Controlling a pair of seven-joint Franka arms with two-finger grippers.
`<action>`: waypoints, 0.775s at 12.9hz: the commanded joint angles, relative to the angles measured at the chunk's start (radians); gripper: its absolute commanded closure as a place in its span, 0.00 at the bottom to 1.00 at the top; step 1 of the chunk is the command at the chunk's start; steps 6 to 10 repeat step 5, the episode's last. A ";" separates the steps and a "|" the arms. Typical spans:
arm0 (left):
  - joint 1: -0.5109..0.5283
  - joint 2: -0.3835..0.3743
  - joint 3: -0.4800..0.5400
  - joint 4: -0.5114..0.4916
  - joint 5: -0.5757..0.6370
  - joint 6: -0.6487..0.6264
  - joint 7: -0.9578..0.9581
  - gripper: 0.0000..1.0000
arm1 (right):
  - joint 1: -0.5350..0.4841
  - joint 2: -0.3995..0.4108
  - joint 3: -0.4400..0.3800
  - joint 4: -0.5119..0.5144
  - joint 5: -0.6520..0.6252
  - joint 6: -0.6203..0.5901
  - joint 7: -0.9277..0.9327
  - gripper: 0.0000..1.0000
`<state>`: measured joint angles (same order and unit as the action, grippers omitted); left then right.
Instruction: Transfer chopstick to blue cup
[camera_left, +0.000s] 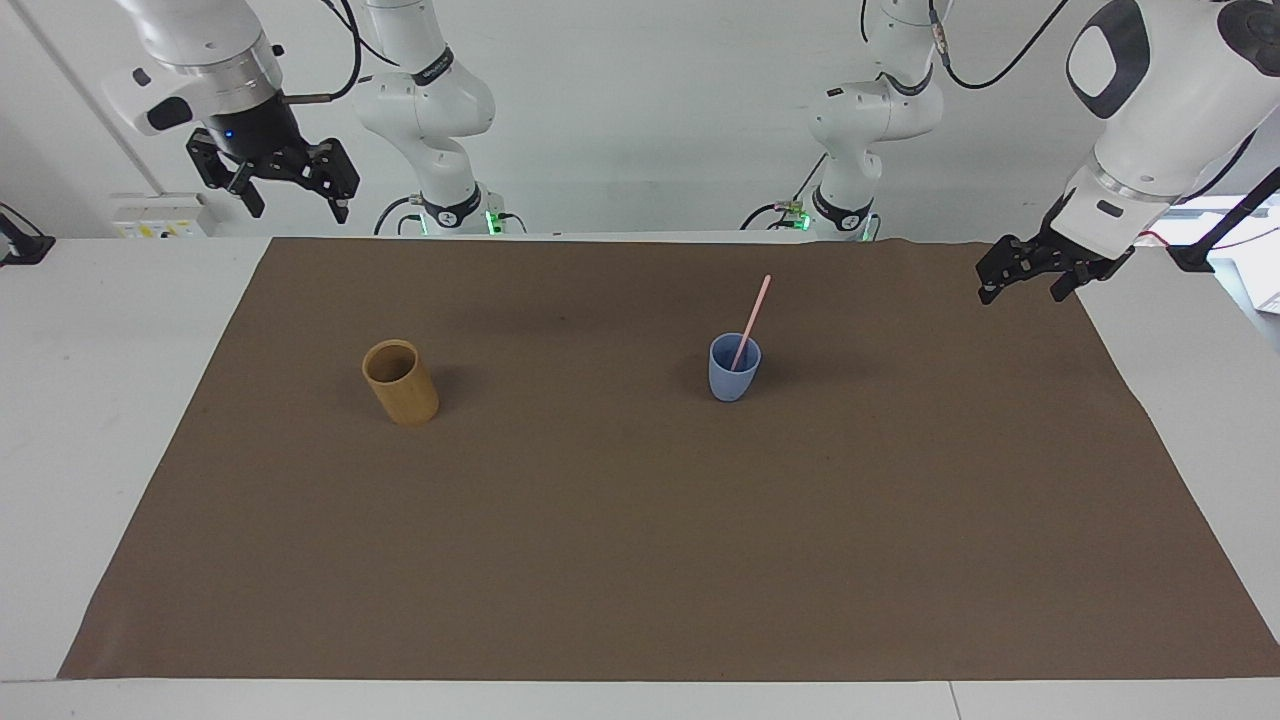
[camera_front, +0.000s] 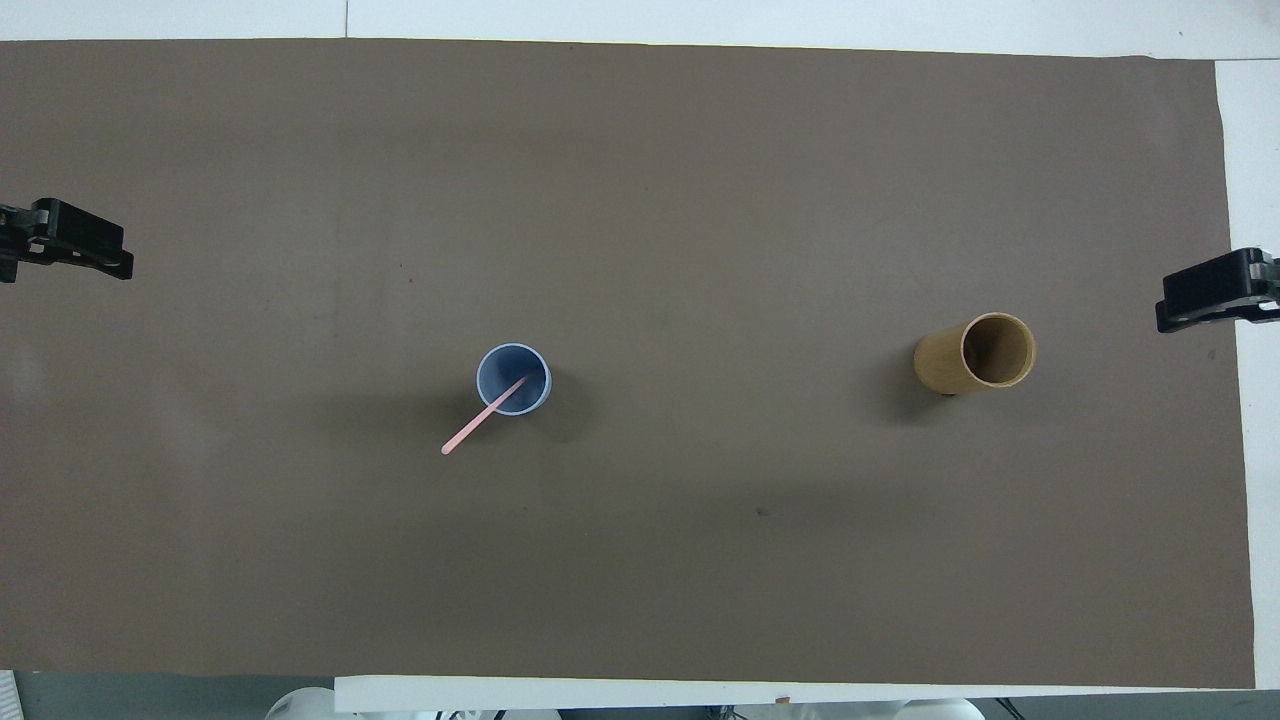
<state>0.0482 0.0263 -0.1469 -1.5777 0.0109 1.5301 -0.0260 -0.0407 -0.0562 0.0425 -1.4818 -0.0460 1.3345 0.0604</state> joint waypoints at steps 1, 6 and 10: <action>0.004 -0.011 0.001 -0.010 -0.003 -0.013 -0.009 0.00 | 0.008 -0.031 -0.064 -0.046 0.047 0.014 -0.030 0.00; 0.004 -0.011 0.001 -0.010 -0.003 -0.011 -0.009 0.00 | 0.008 -0.036 -0.075 -0.046 0.047 0.017 -0.082 0.00; 0.004 -0.011 0.001 -0.010 -0.003 -0.011 -0.009 0.00 | 0.008 -0.036 -0.075 -0.046 0.047 0.017 -0.082 0.00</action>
